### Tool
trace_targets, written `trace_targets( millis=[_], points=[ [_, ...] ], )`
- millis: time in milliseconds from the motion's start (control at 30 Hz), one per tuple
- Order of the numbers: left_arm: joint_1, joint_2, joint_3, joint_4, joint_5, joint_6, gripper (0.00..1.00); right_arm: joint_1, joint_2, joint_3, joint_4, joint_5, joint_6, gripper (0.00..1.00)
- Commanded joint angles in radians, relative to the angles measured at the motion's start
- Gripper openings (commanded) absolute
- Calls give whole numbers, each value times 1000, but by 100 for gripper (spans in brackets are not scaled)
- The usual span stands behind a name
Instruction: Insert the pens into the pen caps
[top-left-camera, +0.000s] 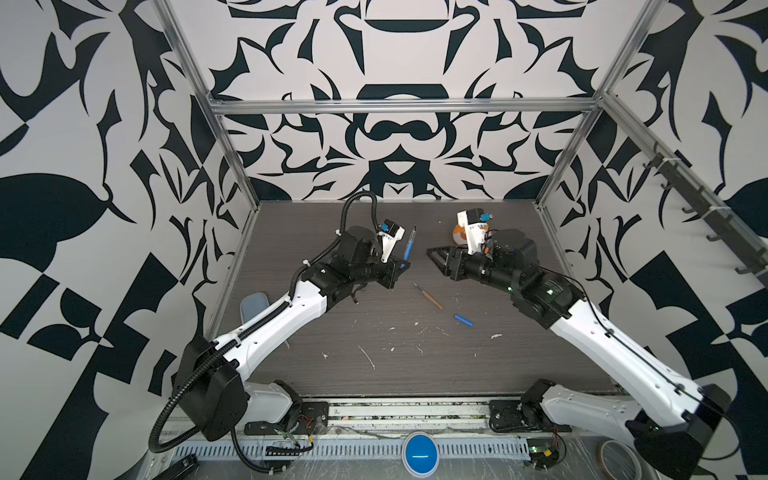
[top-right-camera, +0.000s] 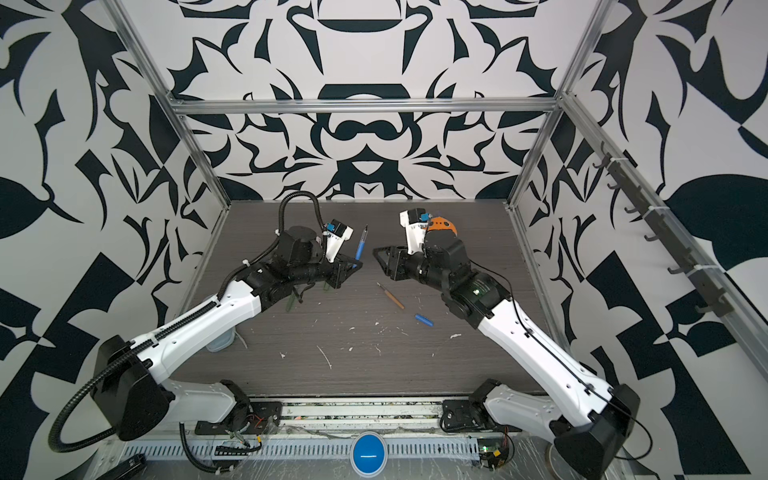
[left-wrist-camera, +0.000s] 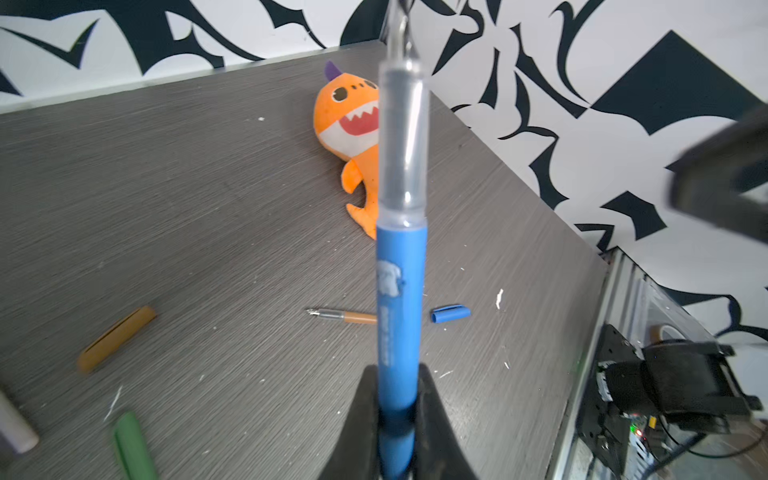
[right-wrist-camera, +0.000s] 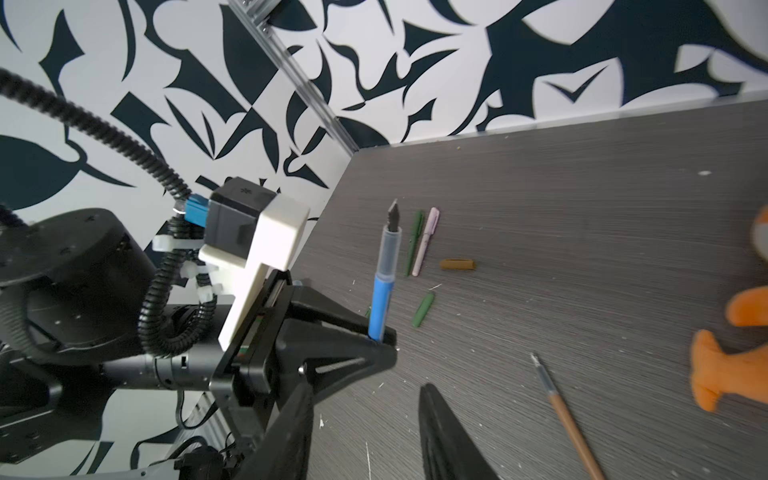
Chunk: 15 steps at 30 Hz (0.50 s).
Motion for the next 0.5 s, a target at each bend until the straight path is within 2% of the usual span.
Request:
trace_targets(
  millis=[0, 200, 467],
  points=[
    [0, -14, 1, 5, -66, -26, 0, -15, -51, -23, -168, 137, -70, 43],
    [-13, -43, -28, 69, 16, -66, 0, -68, 69, -106, -414, 209, -111, 40],
    [-53, -49, -29, 73, 48, -66, 0, -71, 328, -186, -374, 318, -150, 38]
  ],
)
